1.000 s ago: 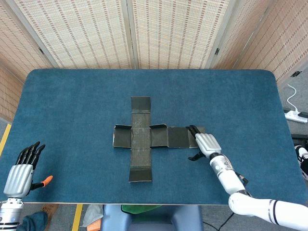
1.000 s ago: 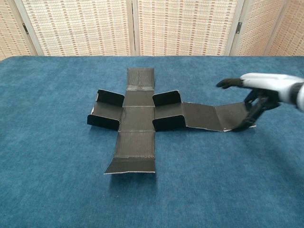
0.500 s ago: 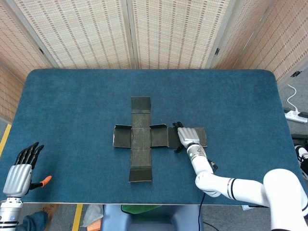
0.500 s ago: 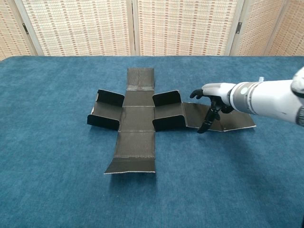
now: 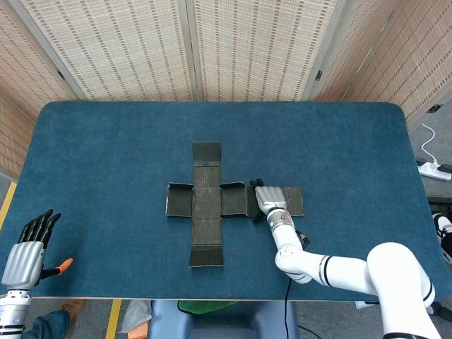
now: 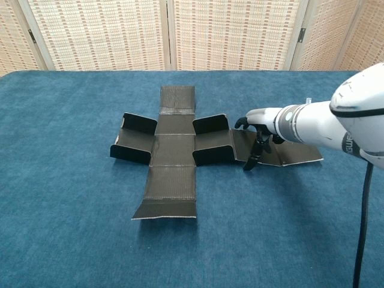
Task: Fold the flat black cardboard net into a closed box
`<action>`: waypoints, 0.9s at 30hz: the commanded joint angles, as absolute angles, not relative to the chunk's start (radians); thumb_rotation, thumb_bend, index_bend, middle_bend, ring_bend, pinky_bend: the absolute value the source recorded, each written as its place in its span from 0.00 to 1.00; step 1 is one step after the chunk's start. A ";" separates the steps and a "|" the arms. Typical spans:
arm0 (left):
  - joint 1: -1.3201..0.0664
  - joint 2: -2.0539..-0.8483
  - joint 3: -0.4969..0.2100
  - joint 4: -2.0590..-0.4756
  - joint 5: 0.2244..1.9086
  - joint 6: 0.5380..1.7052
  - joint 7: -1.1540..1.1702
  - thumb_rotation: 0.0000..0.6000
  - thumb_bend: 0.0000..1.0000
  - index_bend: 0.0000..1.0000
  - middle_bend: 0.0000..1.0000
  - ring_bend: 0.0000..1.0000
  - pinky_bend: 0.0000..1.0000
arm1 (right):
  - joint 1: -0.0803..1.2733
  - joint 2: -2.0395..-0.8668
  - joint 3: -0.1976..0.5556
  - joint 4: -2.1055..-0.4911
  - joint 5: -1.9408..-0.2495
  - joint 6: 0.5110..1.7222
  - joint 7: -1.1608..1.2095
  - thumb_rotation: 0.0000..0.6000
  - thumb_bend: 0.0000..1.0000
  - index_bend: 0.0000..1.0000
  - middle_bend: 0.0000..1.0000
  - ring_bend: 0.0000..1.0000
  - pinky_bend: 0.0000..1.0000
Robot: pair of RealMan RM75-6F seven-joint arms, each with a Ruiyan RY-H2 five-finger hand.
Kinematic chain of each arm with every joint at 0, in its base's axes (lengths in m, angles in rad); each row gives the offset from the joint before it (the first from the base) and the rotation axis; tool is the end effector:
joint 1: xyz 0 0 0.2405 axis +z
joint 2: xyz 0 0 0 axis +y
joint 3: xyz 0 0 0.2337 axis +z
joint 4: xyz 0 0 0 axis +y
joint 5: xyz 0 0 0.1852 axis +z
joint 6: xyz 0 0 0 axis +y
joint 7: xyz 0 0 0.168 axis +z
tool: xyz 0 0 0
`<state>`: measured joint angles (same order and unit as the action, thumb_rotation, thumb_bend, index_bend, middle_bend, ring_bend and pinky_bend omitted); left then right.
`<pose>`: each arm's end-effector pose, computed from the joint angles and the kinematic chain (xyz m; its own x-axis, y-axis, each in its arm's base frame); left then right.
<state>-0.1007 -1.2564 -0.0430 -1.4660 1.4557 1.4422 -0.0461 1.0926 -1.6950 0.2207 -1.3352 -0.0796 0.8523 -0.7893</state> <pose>-0.3025 0.2056 0.1387 0.3555 0.0437 0.9336 0.9337 0.0293 -0.3569 -0.1211 -0.3778 -0.0600 0.3595 -0.5948 0.7191 -0.9028 -0.0267 0.4292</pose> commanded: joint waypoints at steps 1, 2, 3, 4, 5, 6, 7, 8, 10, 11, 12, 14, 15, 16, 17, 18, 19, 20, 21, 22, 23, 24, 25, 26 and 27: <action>-0.101 -1.258 -0.043 -1.463 1.453 1.440 -0.048 1.00 0.19 0.02 0.00 0.00 0.09 | 1.102 -1.700 0.217 -1.330 -0.070 0.855 -0.800 1.00 0.11 0.00 0.00 0.70 0.99; -0.101 -1.258 -0.043 -1.462 1.453 1.438 -0.048 1.00 0.19 0.02 0.00 0.00 0.09 | 1.106 -1.702 0.216 -1.326 -0.064 0.856 -0.805 1.00 0.11 0.00 0.00 0.70 0.99; -0.101 -1.258 -0.043 -1.462 1.453 1.437 -0.049 1.00 0.19 0.02 0.00 0.00 0.09 | 1.112 -1.706 0.215 -1.319 -0.058 0.857 -0.812 1.00 0.12 0.00 0.00 0.70 0.99; -0.101 -1.259 -0.043 -1.461 1.453 1.437 -0.049 1.00 0.19 0.02 0.00 0.00 0.09 | 1.116 -1.710 0.213 -1.314 -0.053 0.859 -0.818 1.00 0.14 0.00 0.00 0.70 0.99; -0.101 -1.259 -0.043 -1.460 1.453 1.438 -0.051 1.00 0.19 0.02 0.00 0.00 0.09 | 1.121 -1.713 0.212 -1.308 -0.048 0.861 -0.825 1.00 0.15 0.00 0.01 0.71 0.99; -0.100 -1.259 -0.043 -1.460 1.451 1.438 -0.053 1.00 0.19 0.02 0.00 0.00 0.09 | 1.127 -1.718 0.209 -1.301 -0.040 0.865 -0.835 1.00 0.16 0.00 0.02 0.71 0.99; -0.099 -1.259 -0.043 -1.459 1.450 1.437 -0.056 1.00 0.19 0.02 0.00 0.00 0.09 | 1.131 -1.722 0.208 -1.296 -0.031 0.868 -0.844 1.00 0.18 0.03 0.03 0.71 0.99; -0.100 -1.259 -0.043 -1.459 1.449 1.436 -0.058 1.00 0.19 0.02 0.00 0.00 0.09 | 1.136 -1.724 0.208 -1.292 -0.022 0.869 -0.852 1.00 0.19 0.06 0.05 0.71 0.99; -0.102 -1.259 -0.045 -1.457 1.450 1.433 -0.064 1.00 0.19 0.02 0.00 0.00 0.09 | 1.144 -1.725 0.214 -1.291 -0.008 0.870 -0.863 1.00 0.23 0.19 0.11 0.72 0.99; -0.105 -1.259 -0.047 -1.455 1.452 1.432 -0.068 1.00 0.19 0.03 0.00 0.00 0.09 | 1.144 -1.722 0.216 -1.296 -0.010 0.871 -0.862 1.00 0.24 0.24 0.14 0.72 1.00; -0.111 -1.260 -0.047 -1.450 1.456 1.426 -0.076 1.00 0.19 0.04 0.00 0.00 0.09 | 1.141 -1.716 0.220 -1.309 -0.024 0.873 -0.853 1.00 0.25 0.29 0.17 0.73 1.00; -0.127 -1.261 -0.052 -1.438 1.464 1.410 -0.097 1.00 0.19 0.08 0.00 0.01 0.09 | 1.127 -1.701 0.222 -1.341 -0.067 0.879 -0.829 1.00 0.27 0.35 0.23 0.73 1.00; -0.142 -1.267 -0.060 -1.423 1.469 1.399 -0.115 1.00 0.19 0.11 0.00 0.03 0.11 | 1.114 -1.688 0.220 -1.367 -0.101 0.881 -0.810 1.00 0.27 0.36 0.26 0.74 1.00; -0.154 -1.274 -0.067 -1.409 1.472 1.390 -0.124 1.00 0.19 0.13 0.00 0.09 0.16 | 1.103 -1.679 0.219 -1.387 -0.124 0.881 -0.794 1.00 0.27 0.37 0.28 0.74 1.00; -0.169 -1.282 -0.075 -1.393 1.476 1.382 -0.134 1.00 0.19 0.15 0.02 0.16 0.22 | 1.092 -1.670 0.216 -1.404 -0.147 0.881 -0.778 1.00 0.27 0.37 0.30 0.74 1.00; -0.189 -1.297 -0.089 -1.371 1.479 1.372 -0.148 1.00 0.19 0.18 0.05 0.28 0.31 | 1.079 -1.661 0.211 -1.421 -0.176 0.879 -0.758 1.00 0.27 0.37 0.31 0.74 1.00; -0.206 -1.308 -0.098 -1.353 1.482 1.361 -0.157 1.00 0.19 0.21 0.10 0.40 0.41 | 1.069 -1.656 0.206 -1.431 -0.194 0.876 -0.745 1.00 0.27 0.37 0.32 0.75 1.00; -0.224 -1.319 -0.106 -1.336 1.486 1.348 -0.165 1.00 0.20 0.24 0.15 0.50 0.50 | 1.061 -1.652 0.201 -1.439 -0.212 0.874 -0.733 1.00 0.27 0.37 0.32 0.75 1.00; -0.250 -1.338 -0.118 -1.309 1.489 1.332 -0.180 1.00 0.22 0.26 0.18 0.56 0.54 | 1.051 -1.650 0.196 -1.446 -0.237 0.871 -0.717 1.00 0.27 0.37 0.33 0.75 1.00; -0.270 -1.353 -0.127 -1.287 1.489 1.317 -0.185 1.00 0.24 0.28 0.22 0.62 0.59 | 1.045 -1.649 0.192 -1.450 -0.255 0.869 -0.705 1.00 0.27 0.37 0.34 0.75 1.00; -0.297 -1.371 -0.134 -1.259 1.493 1.293 -0.182 1.00 0.26 0.29 0.24 0.64 0.62 | 1.037 -1.650 0.187 -1.455 -0.280 0.870 -0.692 1.00 0.27 0.37 0.34 0.75 1.00; -0.317 -1.385 -0.139 -1.236 1.496 1.277 -0.173 1.00 0.27 0.29 0.24 0.66 0.63 | 1.033 -1.651 0.183 -1.457 -0.298 0.872 -0.684 1.00 0.27 0.37 0.34 0.75 1.00; -0.337 -1.402 -0.142 -1.210 1.498 1.260 -0.162 1.00 0.27 0.28 0.25 0.66 0.63 | 1.029 -1.653 0.180 -1.457 -0.316 0.875 -0.676 1.00 0.27 0.37 0.35 0.75 1.00; -0.357 -1.419 -0.143 -1.184 1.498 1.237 -0.150 1.00 0.27 0.26 0.24 0.65 0.62 | 1.025 -1.656 0.177 -1.457 -0.332 0.878 -0.670 1.00 0.27 0.37 0.35 0.75 1.00; -0.383 -1.439 -0.143 -1.152 1.491 1.197 -0.129 1.00 0.27 0.22 0.21 0.61 0.59 | 1.023 -1.659 0.174 -1.459 -0.346 0.880 -0.663 1.00 0.27 0.37 0.35 0.75 1.00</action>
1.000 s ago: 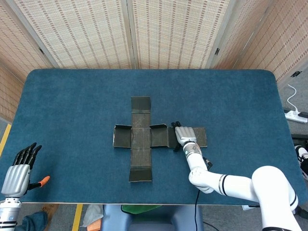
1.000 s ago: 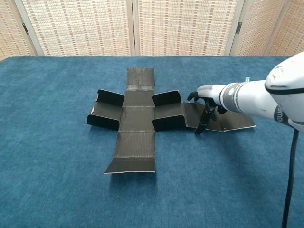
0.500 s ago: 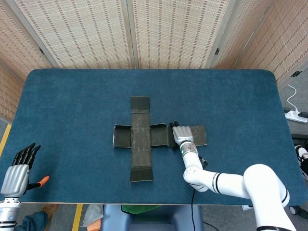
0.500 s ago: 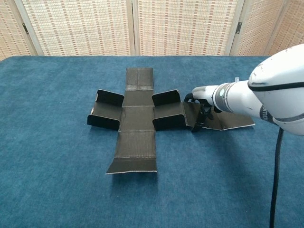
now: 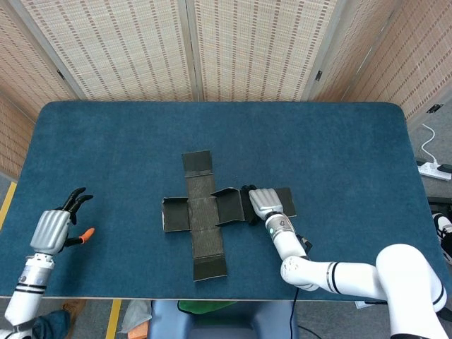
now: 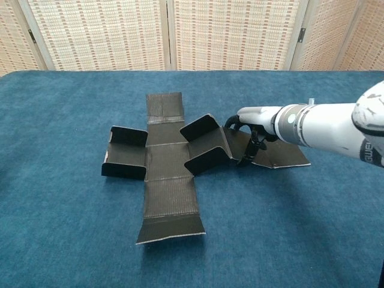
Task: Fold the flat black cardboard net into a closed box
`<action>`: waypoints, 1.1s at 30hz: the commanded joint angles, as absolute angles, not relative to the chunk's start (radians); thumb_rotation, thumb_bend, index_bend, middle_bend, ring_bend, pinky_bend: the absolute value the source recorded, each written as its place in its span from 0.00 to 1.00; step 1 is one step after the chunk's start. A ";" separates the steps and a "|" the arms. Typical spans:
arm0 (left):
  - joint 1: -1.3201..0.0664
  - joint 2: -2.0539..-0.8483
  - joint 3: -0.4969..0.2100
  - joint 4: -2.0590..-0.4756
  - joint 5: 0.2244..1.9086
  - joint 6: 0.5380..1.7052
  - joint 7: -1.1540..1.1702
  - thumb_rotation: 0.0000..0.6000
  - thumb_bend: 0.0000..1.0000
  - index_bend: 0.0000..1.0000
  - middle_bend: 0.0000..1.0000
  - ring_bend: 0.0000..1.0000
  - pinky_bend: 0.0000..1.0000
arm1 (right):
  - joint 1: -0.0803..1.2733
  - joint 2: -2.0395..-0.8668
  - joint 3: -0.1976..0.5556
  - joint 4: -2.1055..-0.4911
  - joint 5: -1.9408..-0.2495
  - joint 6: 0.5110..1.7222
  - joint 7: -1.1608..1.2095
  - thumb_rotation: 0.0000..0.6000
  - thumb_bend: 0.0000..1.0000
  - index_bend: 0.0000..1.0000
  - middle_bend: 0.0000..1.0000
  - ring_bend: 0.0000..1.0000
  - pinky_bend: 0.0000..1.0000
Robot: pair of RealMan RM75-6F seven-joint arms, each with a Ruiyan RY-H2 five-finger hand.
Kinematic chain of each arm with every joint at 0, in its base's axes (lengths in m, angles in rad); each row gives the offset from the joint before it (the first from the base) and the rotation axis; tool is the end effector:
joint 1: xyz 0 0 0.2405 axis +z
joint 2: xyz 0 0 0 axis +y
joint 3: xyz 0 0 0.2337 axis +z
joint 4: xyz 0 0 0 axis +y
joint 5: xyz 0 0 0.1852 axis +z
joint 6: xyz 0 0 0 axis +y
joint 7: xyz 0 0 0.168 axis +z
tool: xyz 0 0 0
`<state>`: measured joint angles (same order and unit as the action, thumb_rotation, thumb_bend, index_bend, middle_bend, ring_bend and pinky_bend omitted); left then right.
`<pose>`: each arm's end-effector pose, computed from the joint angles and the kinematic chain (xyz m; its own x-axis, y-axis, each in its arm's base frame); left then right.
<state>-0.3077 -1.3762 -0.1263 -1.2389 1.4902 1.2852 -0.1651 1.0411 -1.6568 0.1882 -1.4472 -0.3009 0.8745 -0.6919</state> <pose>-0.2800 0.2847 0.1127 0.3474 0.0379 0.9370 0.9300 -0.1424 -0.3390 -0.1090 -0.3625 -0.0557 0.4032 -0.5506 0.7309 -0.9092 -0.1507 0.3880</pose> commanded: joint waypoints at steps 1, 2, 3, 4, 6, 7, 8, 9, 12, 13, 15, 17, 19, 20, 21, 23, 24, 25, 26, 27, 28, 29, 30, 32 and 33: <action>-0.402 -1.450 -0.141 -1.132 1.487 1.166 -0.106 1.00 0.27 0.16 0.16 0.55 0.55 | 1.022 -1.659 0.173 -1.462 -0.353 0.881 -0.659 1.00 0.27 0.37 0.35 0.75 1.00; -0.419 -1.459 -0.137 -1.118 1.483 1.136 -0.085 1.00 0.26 0.10 0.11 0.50 0.52 | 1.022 -1.660 0.171 -1.463 -0.360 0.881 -0.658 1.00 0.27 0.37 0.35 0.75 1.00; -0.439 -1.471 -0.136 -1.107 1.479 1.106 -0.066 1.00 0.25 0.05 0.06 0.47 0.49 | 1.022 -1.660 0.169 -1.466 -0.366 0.882 -0.656 1.00 0.27 0.37 0.35 0.75 1.00; -0.451 -1.480 -0.135 -1.103 1.474 1.087 -0.059 1.00 0.23 0.02 0.02 0.45 0.48 | 1.022 -1.661 0.168 -1.469 -0.369 0.884 -0.655 1.00 0.27 0.37 0.35 0.75 1.00; -0.474 -1.505 -0.137 -1.099 1.464 1.060 -0.054 1.00 0.20 0.00 0.00 0.43 0.48 | 1.023 -1.663 0.165 -1.476 -0.376 0.887 -0.654 1.00 0.27 0.37 0.35 0.75 1.00; -0.482 -1.517 -0.138 -1.095 1.462 1.053 -0.054 1.00 0.19 0.00 0.00 0.42 0.49 | 1.024 -1.664 0.164 -1.479 -0.377 0.887 -0.655 1.00 0.27 0.37 0.35 0.75 1.00; -0.493 -1.532 -0.137 -1.091 1.461 1.044 -0.052 1.00 0.18 0.00 0.00 0.42 0.50 | 1.026 -1.665 0.162 -1.483 -0.380 0.890 -0.655 1.00 0.27 0.37 0.35 0.75 1.00; -0.500 -1.544 -0.136 -1.084 1.463 1.043 -0.048 1.00 0.18 0.00 0.00 0.41 0.51 | 1.027 -1.666 0.161 -1.487 -0.384 0.892 -0.657 1.00 0.27 0.37 0.35 0.75 1.00; -0.521 -1.580 -0.130 -1.067 1.467 1.036 -0.032 1.00 0.17 0.00 0.00 0.40 0.51 | 1.031 -1.668 0.160 -1.494 -0.389 0.901 -0.660 1.00 0.27 0.37 0.36 0.75 1.00; -0.525 -1.590 -0.129 -1.064 1.468 1.038 -0.030 1.00 0.16 0.00 0.00 0.40 0.51 | 1.032 -1.669 0.160 -1.496 -0.391 0.905 -0.661 1.00 0.27 0.37 0.36 0.75 1.00; -0.533 -1.612 -0.127 -1.051 1.472 1.049 -0.021 1.00 0.16 0.00 0.00 0.39 0.51 | 1.034 -1.669 0.161 -1.500 -0.392 0.909 -0.662 1.00 0.27 0.37 0.36 0.75 1.00; -0.539 -1.628 -0.126 -1.056 1.469 1.046 -0.039 1.00 0.16 0.00 0.00 0.39 0.51 | 1.036 -1.670 0.159 -1.503 -0.394 0.912 -0.664 1.00 0.27 0.37 0.36 0.75 1.00; -0.547 -1.641 -0.124 -1.048 1.471 1.049 -0.033 1.00 0.16 0.00 0.00 0.39 0.51 | 1.037 -1.671 0.159 -1.503 -0.394 0.911 -0.663 1.00 0.27 0.37 0.36 0.75 1.00; -0.551 -1.650 -0.122 -1.042 1.473 1.049 -0.027 1.00 0.16 0.00 0.00 0.39 0.51 | 1.038 -1.672 0.159 -1.503 -0.394 0.912 -0.662 1.00 0.27 0.37 0.36 0.75 1.00; -0.555 -1.661 -0.121 -1.038 1.473 1.049 -0.025 1.00 0.16 0.00 0.00 0.39 0.51 | 1.038 -1.673 0.158 -1.502 -0.395 0.912 -0.662 1.00 0.27 0.37 0.36 0.75 1.00; -0.562 -1.678 -0.120 -1.035 1.471 1.047 -0.031 1.00 0.16 0.00 0.00 0.39 0.51 | 1.038 -1.674 0.157 -1.503 -0.398 0.911 -0.660 1.00 0.27 0.37 0.36 0.75 1.00; -0.564 -1.686 -0.120 -1.032 1.471 1.052 -0.030 1.00 0.16 0.00 0.00 0.39 0.51 | 1.038 -1.674 0.157 -1.503 -0.399 0.911 -0.658 1.00 0.27 0.37 0.36 0.75 1.00; -0.566 -1.695 -0.121 -1.027 1.472 1.059 -0.030 1.00 0.16 0.00 0.00 0.39 0.51 | 1.037 -1.673 0.156 -1.503 -0.402 0.911 -0.657 1.00 0.27 0.37 0.36 0.75 1.00; -0.568 -1.704 -0.122 -1.020 1.473 1.065 -0.029 1.00 0.16 0.00 0.00 0.39 0.51 | 1.037 -1.673 0.156 -1.503 -0.404 0.911 -0.655 1.00 0.27 0.37 0.36 0.75 1.00; -0.570 -1.715 -0.122 -1.013 1.473 1.069 -0.028 1.00 0.16 0.00 0.00 0.39 0.51 | 1.036 -1.673 0.156 -1.503 -0.408 0.911 -0.653 1.00 0.27 0.37 0.36 0.75 1.00; -0.572 -1.720 -0.121 -1.013 1.472 1.069 -0.035 1.00 0.16 0.00 0.00 0.39 0.51 | 1.035 -1.673 0.155 -1.503 -0.412 0.910 -0.650 1.00 0.27 0.37 0.36 0.75 1.00; -0.574 -1.723 -0.121 -1.021 1.470 1.067 -0.050 1.00 0.16 0.00 0.00 0.39 0.51 | 1.034 -1.673 0.155 -1.503 -0.416 0.909 -0.648 1.00 0.27 0.37 0.36 0.75 1.00; -0.576 -1.724 -0.122 -1.034 1.468 1.063 -0.074 1.00 0.16 0.00 0.00 0.39 0.52 | 1.034 -1.674 0.154 -1.503 -0.423 0.908 -0.646 1.00 0.27 0.37 0.36 0.75 1.00; -0.579 -1.722 -0.122 -1.052 1.470 1.065 -0.104 1.00 0.16 0.00 0.00 0.39 0.52 | 1.034 -1.674 0.153 -1.503 -0.438 0.903 -0.641 1.00 0.27 0.37 0.36 0.75 1.00; -0.580 -1.717 -0.122 -1.075 1.467 1.061 -0.143 1.00 0.16 0.00 0.00 0.39 0.52 | 1.036 -1.672 0.151 -1.502 -0.447 0.896 -0.641 1.00 0.27 0.37 0.36 0.75 1.00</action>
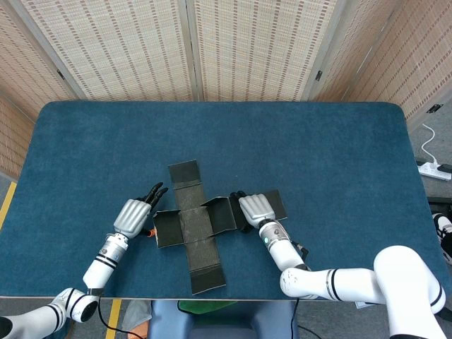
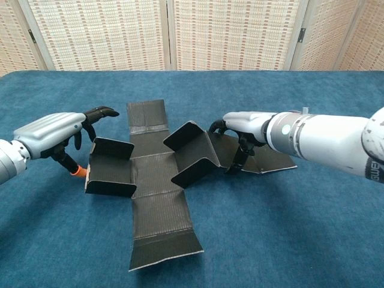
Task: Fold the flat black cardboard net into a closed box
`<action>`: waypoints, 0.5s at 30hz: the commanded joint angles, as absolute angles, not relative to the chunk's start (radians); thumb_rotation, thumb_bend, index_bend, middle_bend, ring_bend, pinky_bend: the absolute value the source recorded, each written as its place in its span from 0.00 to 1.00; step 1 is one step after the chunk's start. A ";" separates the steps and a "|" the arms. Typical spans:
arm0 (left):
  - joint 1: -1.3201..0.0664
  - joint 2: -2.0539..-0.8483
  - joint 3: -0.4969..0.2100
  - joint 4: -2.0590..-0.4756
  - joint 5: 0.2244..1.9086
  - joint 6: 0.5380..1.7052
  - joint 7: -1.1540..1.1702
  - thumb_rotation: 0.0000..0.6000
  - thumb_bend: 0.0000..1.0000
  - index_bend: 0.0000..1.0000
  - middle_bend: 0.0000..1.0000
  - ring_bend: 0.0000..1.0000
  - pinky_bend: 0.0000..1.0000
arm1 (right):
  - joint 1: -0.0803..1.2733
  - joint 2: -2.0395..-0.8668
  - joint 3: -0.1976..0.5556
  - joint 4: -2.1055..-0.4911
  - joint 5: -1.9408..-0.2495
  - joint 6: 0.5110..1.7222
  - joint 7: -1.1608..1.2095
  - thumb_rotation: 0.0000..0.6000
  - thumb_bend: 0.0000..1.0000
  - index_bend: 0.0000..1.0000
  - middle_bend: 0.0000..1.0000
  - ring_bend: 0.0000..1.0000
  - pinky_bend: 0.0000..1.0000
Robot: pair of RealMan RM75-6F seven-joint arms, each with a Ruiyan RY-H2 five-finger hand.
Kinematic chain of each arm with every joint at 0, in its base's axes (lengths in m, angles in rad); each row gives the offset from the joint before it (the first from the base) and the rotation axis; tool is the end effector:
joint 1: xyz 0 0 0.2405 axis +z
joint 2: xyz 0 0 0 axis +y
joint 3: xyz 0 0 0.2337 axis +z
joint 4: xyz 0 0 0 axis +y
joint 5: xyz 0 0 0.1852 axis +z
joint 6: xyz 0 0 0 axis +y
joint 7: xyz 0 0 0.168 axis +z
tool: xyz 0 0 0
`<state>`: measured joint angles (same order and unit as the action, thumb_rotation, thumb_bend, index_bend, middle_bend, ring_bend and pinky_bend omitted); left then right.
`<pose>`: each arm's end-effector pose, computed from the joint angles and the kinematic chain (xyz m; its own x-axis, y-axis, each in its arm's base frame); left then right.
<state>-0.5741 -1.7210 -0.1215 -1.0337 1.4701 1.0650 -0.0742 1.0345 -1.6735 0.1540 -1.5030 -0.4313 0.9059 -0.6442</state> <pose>-0.1990 0.3335 -0.0167 0.3765 0.1988 0.9049 0.8897 -0.3497 -0.2934 -0.0917 -0.3452 -0.0646 0.4366 -0.5270 0.7292 -0.8997 -0.2532 0.3556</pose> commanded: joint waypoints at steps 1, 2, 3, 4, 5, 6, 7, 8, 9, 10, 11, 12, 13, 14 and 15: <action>-0.581 -1.711 -0.124 -1.098 1.464 1.056 -0.183 1.00 0.16 0.00 0.00 0.39 0.52 | 1.038 -1.671 0.150 -1.501 -0.457 0.890 -0.641 1.00 0.27 0.37 0.36 0.75 1.00; -0.583 -1.704 -0.125 -1.114 1.466 1.055 -0.215 1.00 0.16 0.00 0.00 0.39 0.52 | 1.041 -1.669 0.148 -1.499 -0.471 0.882 -0.642 1.00 0.27 0.37 0.36 0.75 1.00; -0.586 -1.697 -0.126 -1.125 1.471 1.058 -0.241 1.00 0.16 0.00 0.00 0.39 0.52 | 1.047 -1.664 0.144 -1.498 -0.489 0.871 -0.646 1.00 0.27 0.37 0.36 0.75 1.00; -0.587 -1.693 -0.126 -1.132 1.475 1.062 -0.256 1.00 0.16 0.00 0.00 0.39 0.52 | 1.053 -1.660 0.141 -1.498 -0.505 0.862 -0.649 1.00 0.27 0.37 0.36 0.75 1.00; -0.590 -1.689 -0.128 -1.145 1.477 1.065 -0.281 1.00 0.16 0.00 0.00 0.39 0.53 | 1.061 -1.654 0.139 -1.498 -0.531 0.846 -0.652 1.00 0.27 0.37 0.36 0.75 1.00; -0.592 -1.684 -0.129 -1.156 1.477 1.063 -0.302 1.00 0.16 0.00 0.00 0.39 0.53 | 1.067 -1.649 0.137 -1.498 -0.548 0.837 -0.655 1.00 0.27 0.37 0.36 0.75 1.00; -0.595 -1.678 -0.130 -1.167 1.479 1.061 -0.325 1.00 0.16 0.00 0.00 0.39 0.53 | 1.074 -1.645 0.135 -1.499 -0.564 0.831 -0.661 1.00 0.27 0.37 0.36 0.75 1.00; -0.598 -1.672 -0.131 -1.176 1.480 1.059 -0.348 1.00 0.16 0.00 0.00 0.39 0.53 | 1.080 -1.641 0.133 -1.499 -0.586 0.825 -0.665 1.00 0.27 0.37 0.36 0.75 1.00; -0.603 -1.665 -0.130 -1.184 1.483 1.053 -0.375 1.00 0.16 0.00 0.00 0.39 0.54 | 1.089 -1.637 0.129 -1.497 -0.612 0.818 -0.670 1.00 0.27 0.37 0.36 0.75 1.00; -0.608 -1.657 -0.128 -1.189 1.486 1.046 -0.394 1.00 0.16 0.00 0.00 0.39 0.54 | 1.094 -1.635 0.127 -1.495 -0.630 0.815 -0.675 1.00 0.27 0.37 0.36 0.75 1.00; -0.612 -1.650 -0.125 -1.192 1.489 1.038 -0.412 1.00 0.16 0.00 0.00 0.39 0.55 | 1.101 -1.632 0.124 -1.494 -0.651 0.811 -0.679 1.00 0.27 0.37 0.37 0.75 1.00; -0.618 -1.641 -0.119 -1.196 1.492 1.024 -0.436 1.00 0.16 0.00 0.00 0.39 0.56 | 1.109 -1.628 0.119 -1.491 -0.678 0.804 -0.686 1.00 0.27 0.37 0.37 0.75 1.00; -0.624 -1.633 -0.115 -1.200 1.495 1.013 -0.454 1.00 0.16 0.00 0.00 0.39 0.57 | 1.117 -1.624 0.115 -1.489 -0.695 0.800 -0.694 1.00 0.27 0.37 0.37 0.75 1.00; -0.629 -1.627 -0.112 -1.203 1.496 1.002 -0.474 1.00 0.16 0.00 0.00 0.38 0.57 | 1.124 -1.621 0.110 -1.488 -0.717 0.795 -0.703 1.00 0.27 0.37 0.37 0.75 1.00; -0.635 -1.619 -0.107 -1.205 1.499 0.988 -0.498 1.00 0.16 0.00 0.00 0.38 0.57 | 1.134 -1.616 0.101 -1.485 -0.747 0.789 -0.715 1.00 0.27 0.37 0.37 0.75 1.00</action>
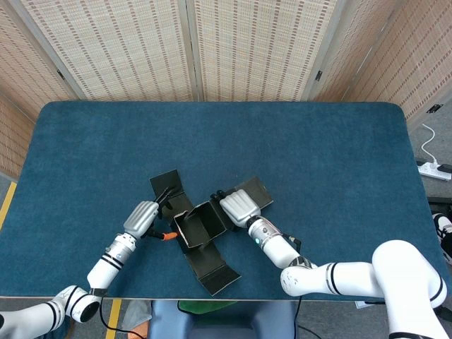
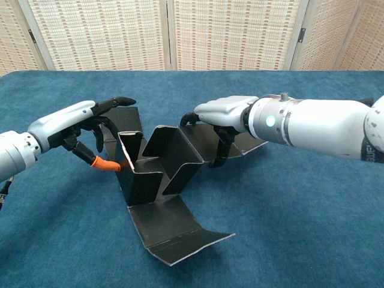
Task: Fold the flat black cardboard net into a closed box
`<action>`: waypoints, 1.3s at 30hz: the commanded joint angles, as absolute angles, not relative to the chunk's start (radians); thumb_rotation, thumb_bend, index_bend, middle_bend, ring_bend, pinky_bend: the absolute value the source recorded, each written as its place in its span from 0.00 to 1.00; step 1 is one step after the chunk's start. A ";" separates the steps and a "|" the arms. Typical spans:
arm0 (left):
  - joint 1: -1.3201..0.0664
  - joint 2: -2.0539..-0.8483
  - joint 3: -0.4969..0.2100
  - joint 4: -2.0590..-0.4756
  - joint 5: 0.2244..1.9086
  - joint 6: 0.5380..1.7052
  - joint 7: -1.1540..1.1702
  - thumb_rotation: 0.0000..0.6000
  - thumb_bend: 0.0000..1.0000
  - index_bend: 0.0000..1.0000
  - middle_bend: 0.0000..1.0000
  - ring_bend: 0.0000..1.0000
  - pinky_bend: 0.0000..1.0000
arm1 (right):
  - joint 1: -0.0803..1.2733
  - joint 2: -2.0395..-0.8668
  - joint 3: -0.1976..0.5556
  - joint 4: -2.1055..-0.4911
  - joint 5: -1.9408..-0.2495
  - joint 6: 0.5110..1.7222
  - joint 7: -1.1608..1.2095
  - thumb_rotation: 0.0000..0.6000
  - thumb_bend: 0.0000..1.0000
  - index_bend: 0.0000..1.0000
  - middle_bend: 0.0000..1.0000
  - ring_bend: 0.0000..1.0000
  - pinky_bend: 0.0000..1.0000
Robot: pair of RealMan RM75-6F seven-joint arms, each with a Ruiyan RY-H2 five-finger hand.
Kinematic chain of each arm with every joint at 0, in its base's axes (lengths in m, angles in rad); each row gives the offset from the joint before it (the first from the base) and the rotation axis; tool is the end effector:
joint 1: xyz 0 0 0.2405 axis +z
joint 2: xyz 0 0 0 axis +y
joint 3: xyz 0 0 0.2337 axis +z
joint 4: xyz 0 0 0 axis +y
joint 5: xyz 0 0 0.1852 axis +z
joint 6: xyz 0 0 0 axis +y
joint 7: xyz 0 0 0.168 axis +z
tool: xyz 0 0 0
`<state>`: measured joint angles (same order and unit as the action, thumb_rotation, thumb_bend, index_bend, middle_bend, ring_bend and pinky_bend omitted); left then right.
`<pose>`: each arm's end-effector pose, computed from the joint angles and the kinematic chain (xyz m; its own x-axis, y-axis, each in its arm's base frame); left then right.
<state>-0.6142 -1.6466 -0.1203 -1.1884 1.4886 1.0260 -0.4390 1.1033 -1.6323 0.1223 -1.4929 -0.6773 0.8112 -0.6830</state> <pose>-0.1689 0.3295 -0.0143 0.0140 0.3849 0.9229 0.9439 -0.3097 0.1148 -0.0509 -0.3482 -0.0617 0.6633 -0.3544 0.6592 -0.7180 -0.5499 0.4268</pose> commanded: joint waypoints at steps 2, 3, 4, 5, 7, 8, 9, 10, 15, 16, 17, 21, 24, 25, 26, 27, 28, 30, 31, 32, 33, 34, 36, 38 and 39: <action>-0.645 -1.608 -0.098 -1.210 1.502 0.965 -0.533 1.00 0.16 0.00 0.00 0.38 0.57 | 1.148 -1.612 0.089 -1.480 -0.787 0.788 -0.737 1.00 0.28 0.37 0.38 0.76 1.00; -0.652 -1.602 -0.092 -1.211 1.505 0.952 -0.556 1.00 0.16 0.00 0.00 0.38 0.57 | 1.157 -1.610 0.080 -1.476 -0.818 0.786 -0.750 1.00 0.28 0.38 0.38 0.76 1.00; -0.656 -1.598 -0.087 -1.212 1.508 0.943 -0.574 1.00 0.16 0.00 0.00 0.38 0.57 | 1.163 -1.610 0.073 -1.472 -0.841 0.789 -0.763 1.00 0.28 0.38 0.38 0.76 1.00; -0.663 -1.593 -0.080 -1.212 1.514 0.931 -0.598 1.00 0.16 0.00 0.00 0.38 0.57 | 1.171 -1.609 0.062 -1.466 -0.876 0.788 -0.778 1.00 0.28 0.38 0.38 0.76 1.00; -0.672 -1.587 -0.068 -1.209 1.523 0.913 -0.635 1.00 0.16 0.00 0.00 0.38 0.57 | 1.181 -1.608 0.049 -1.458 -0.921 0.785 -0.794 1.00 0.28 0.38 0.38 0.76 1.00; -0.679 -1.582 -0.060 -1.209 1.529 0.902 -0.665 1.00 0.16 0.00 0.00 0.38 0.57 | 1.186 -1.607 0.043 -1.455 -0.944 0.781 -0.799 1.00 0.29 0.38 0.38 0.76 1.00; -0.683 -1.578 -0.055 -1.209 1.533 0.894 -0.690 1.00 0.16 0.00 0.00 0.38 0.57 | 1.189 -1.605 0.040 -1.454 -0.959 0.777 -0.798 1.00 0.29 0.38 0.38 0.76 1.00; -0.688 -1.573 -0.049 -1.211 1.538 0.887 -0.718 1.00 0.16 0.00 0.00 0.38 0.57 | 1.191 -1.604 0.037 -1.452 -0.975 0.774 -0.798 1.00 0.29 0.38 0.38 0.76 1.00; -0.718 -1.541 -0.008 -1.213 1.581 0.851 -0.905 1.00 0.16 0.00 0.00 0.38 0.57 | 1.198 -1.597 0.026 -1.430 -1.087 0.754 -0.754 1.00 0.30 0.38 0.38 0.76 1.00; -0.724 -1.538 0.000 -1.209 1.590 0.848 -0.938 1.00 0.16 0.00 0.00 0.38 0.57 | 1.199 -1.596 0.023 -1.424 -1.109 0.749 -0.742 1.00 0.30 0.38 0.38 0.76 1.00; -0.732 -1.534 0.013 -1.202 1.606 0.843 -0.982 1.00 0.16 0.00 0.00 0.38 0.57 | 1.200 -1.596 0.021 -1.416 -1.138 0.746 -0.728 1.00 0.30 0.38 0.38 0.76 1.00; -0.756 -1.535 0.053 -1.170 1.651 0.846 -1.127 1.00 0.16 0.00 0.00 0.38 0.57 | 1.204 -1.599 0.008 -1.390 -1.251 0.745 -0.676 1.00 0.30 0.38 0.39 0.76 1.00; -0.774 -1.543 0.085 -1.138 1.690 0.861 -1.232 1.00 0.16 0.00 0.00 0.38 0.56 | 1.208 -1.605 0.002 -1.366 -1.321 0.749 -0.646 1.00 0.30 0.38 0.38 0.76 1.00; -0.779 -1.547 0.096 -1.127 1.703 0.867 -1.261 1.00 0.16 0.00 0.00 0.38 0.56 | 1.209 -1.608 0.002 -1.360 -1.337 0.750 -0.636 1.00 0.30 0.38 0.38 0.76 1.00; -0.785 -1.552 0.108 -1.115 1.717 0.873 -1.288 1.00 0.16 0.00 0.00 0.38 0.55 | 1.209 -1.610 0.002 -1.356 -1.350 0.750 -0.627 1.00 0.30 0.38 0.38 0.76 1.00; -0.793 -1.558 0.123 -1.098 1.734 0.882 -1.321 1.00 0.16 0.00 0.00 0.38 0.55 | 1.210 -1.613 0.003 -1.350 -1.366 0.750 -0.620 1.00 0.30 0.38 0.38 0.76 1.00; -0.798 -1.563 0.133 -1.086 1.744 0.888 -1.347 1.00 0.16 0.01 0.00 0.38 0.55 | 1.212 -1.615 0.002 -1.346 -1.382 0.753 -0.617 1.00 0.30 0.38 0.37 0.76 1.00; -0.806 -1.578 0.151 -1.060 1.757 0.903 -1.407 1.00 0.16 0.03 0.00 0.38 0.55 | 1.213 -1.620 0.001 -1.339 -1.415 0.760 -0.607 1.00 0.31 0.38 0.36 0.76 1.00; -0.809 -1.584 0.157 -1.050 1.760 0.910 -1.427 1.00 0.16 0.05 0.00 0.39 0.55 | 1.212 -1.623 0.001 -1.336 -1.425 0.763 -0.601 1.00 0.31 0.38 0.35 0.77 1.00; -0.811 -1.593 0.163 -1.035 1.763 0.918 -1.448 1.00 0.16 0.07 0.01 0.40 0.55 | 1.210 -1.626 0.001 -1.334 -1.437 0.766 -0.594 1.00 0.31 0.38 0.34 0.77 1.00; -0.813 -1.600 0.167 -1.026 1.765 0.923 -1.462 1.00 0.16 0.08 0.02 0.40 0.55 | 1.209 -1.628 0.001 -1.331 -1.443 0.768 -0.589 1.00 0.31 0.38 0.33 0.77 1.00; -0.813 -1.607 0.170 -1.016 1.764 0.928 -1.473 1.00 0.16 0.10 0.03 0.41 0.55 | 1.208 -1.631 0.002 -1.328 -1.449 0.768 -0.585 1.00 0.31 0.38 0.31 0.77 1.00; -0.813 -1.613 0.172 -1.008 1.763 0.933 -1.481 1.00 0.16 0.13 0.06 0.41 0.55 | 1.206 -1.633 0.003 -1.326 -1.453 0.768 -0.582 1.00 0.31 0.33 0.26 0.76 1.00; -0.812 -1.619 0.173 -1.000 1.761 0.939 -1.486 1.00 0.16 0.17 0.10 0.43 0.55 | 1.205 -1.634 0.003 -1.325 -1.458 0.768 -0.579 1.00 0.31 0.23 0.19 0.76 1.00; -0.811 -1.625 0.175 -0.994 1.759 0.944 -1.489 1.00 0.16 0.19 0.12 0.43 0.55 | 1.203 -1.635 0.004 -1.325 -1.464 0.770 -0.574 1.00 0.31 0.11 0.11 0.74 1.00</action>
<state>-0.8117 -1.6171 0.1721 -1.0029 1.7606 0.9370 -1.4833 1.2048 -1.6337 0.0034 -1.3258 -1.4600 0.7689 -0.5774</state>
